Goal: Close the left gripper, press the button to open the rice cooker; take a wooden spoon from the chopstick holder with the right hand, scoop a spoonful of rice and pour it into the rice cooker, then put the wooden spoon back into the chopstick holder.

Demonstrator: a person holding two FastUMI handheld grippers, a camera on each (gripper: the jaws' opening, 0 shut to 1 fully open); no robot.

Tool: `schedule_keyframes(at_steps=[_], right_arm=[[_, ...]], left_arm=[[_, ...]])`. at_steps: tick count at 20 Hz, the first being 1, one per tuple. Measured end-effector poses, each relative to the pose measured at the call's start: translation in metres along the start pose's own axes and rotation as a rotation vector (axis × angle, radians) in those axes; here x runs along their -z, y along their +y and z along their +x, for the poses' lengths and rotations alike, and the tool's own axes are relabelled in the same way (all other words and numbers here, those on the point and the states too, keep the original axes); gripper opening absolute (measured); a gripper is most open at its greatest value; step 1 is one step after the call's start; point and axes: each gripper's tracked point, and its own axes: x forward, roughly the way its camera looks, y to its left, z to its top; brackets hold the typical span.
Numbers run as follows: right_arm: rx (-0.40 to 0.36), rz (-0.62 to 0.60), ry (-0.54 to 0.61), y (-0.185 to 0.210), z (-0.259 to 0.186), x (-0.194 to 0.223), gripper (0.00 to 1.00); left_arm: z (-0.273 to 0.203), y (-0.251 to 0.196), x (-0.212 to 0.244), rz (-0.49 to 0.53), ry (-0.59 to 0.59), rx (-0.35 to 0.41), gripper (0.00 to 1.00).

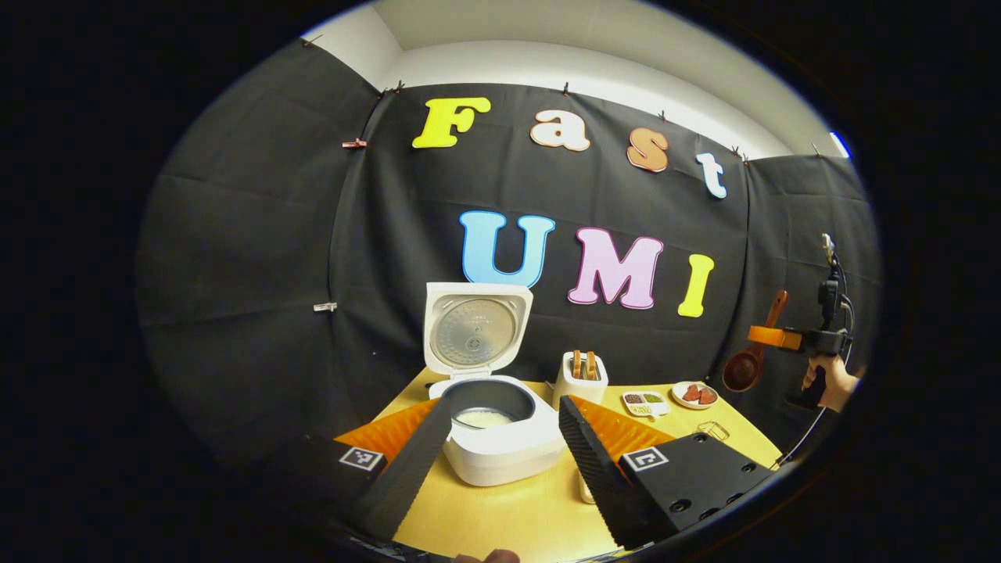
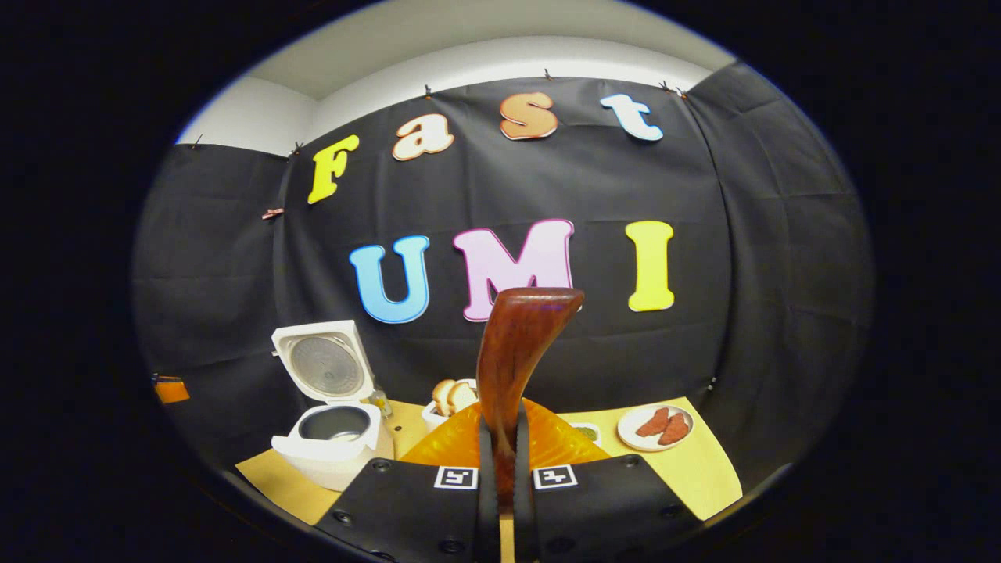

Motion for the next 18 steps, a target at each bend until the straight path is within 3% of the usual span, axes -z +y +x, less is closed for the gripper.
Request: schedule_keyframes(at_steps=[10,18], right_arm=[[0.029,0.075,0.148,-0.107,0.029,0.108,0.11],[0.03,0.179,0.297,-0.123,0.049,0.211,0.12]], left_arm=[[0.001,-0.078,0.013,-0.015,0.041,-0.073,0.95],[-0.021,-0.084,0.03,0.007,0.091,-0.174,0.95]])
